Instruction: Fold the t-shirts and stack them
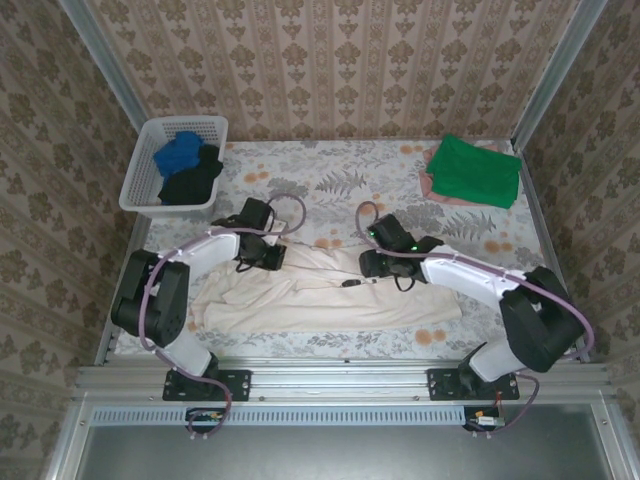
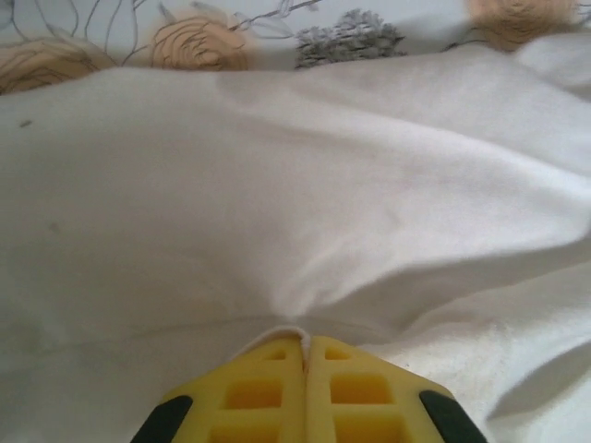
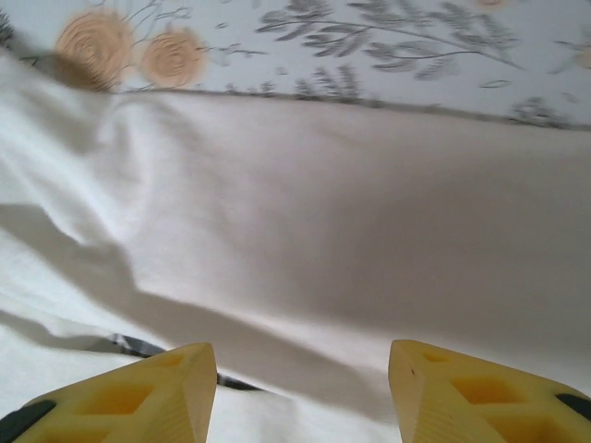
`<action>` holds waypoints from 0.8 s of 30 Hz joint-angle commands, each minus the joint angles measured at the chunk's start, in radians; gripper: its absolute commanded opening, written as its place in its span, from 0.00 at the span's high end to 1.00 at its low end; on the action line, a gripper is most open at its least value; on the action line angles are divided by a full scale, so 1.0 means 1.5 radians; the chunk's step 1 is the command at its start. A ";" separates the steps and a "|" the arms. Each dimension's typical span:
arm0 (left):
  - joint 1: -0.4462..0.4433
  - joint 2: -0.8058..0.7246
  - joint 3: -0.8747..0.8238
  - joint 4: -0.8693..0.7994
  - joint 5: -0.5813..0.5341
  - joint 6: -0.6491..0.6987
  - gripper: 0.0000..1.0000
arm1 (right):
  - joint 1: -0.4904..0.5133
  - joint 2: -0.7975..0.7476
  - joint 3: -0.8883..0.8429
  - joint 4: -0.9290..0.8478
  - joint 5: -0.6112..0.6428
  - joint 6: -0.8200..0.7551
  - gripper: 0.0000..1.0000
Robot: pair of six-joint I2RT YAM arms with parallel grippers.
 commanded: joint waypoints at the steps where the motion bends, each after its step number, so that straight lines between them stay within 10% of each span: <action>1: -0.074 -0.067 0.030 -0.087 -0.111 -0.043 0.94 | -0.029 -0.039 -0.034 0.002 -0.010 0.009 0.46; 14: -0.315 -0.109 -0.059 -0.160 -0.268 -0.414 0.73 | -0.097 -0.092 -0.055 -0.048 -0.035 -0.015 0.45; 24: -0.288 -0.258 -0.104 -0.173 -0.282 -0.396 0.37 | -0.100 -0.095 -0.062 -0.032 -0.052 -0.004 0.44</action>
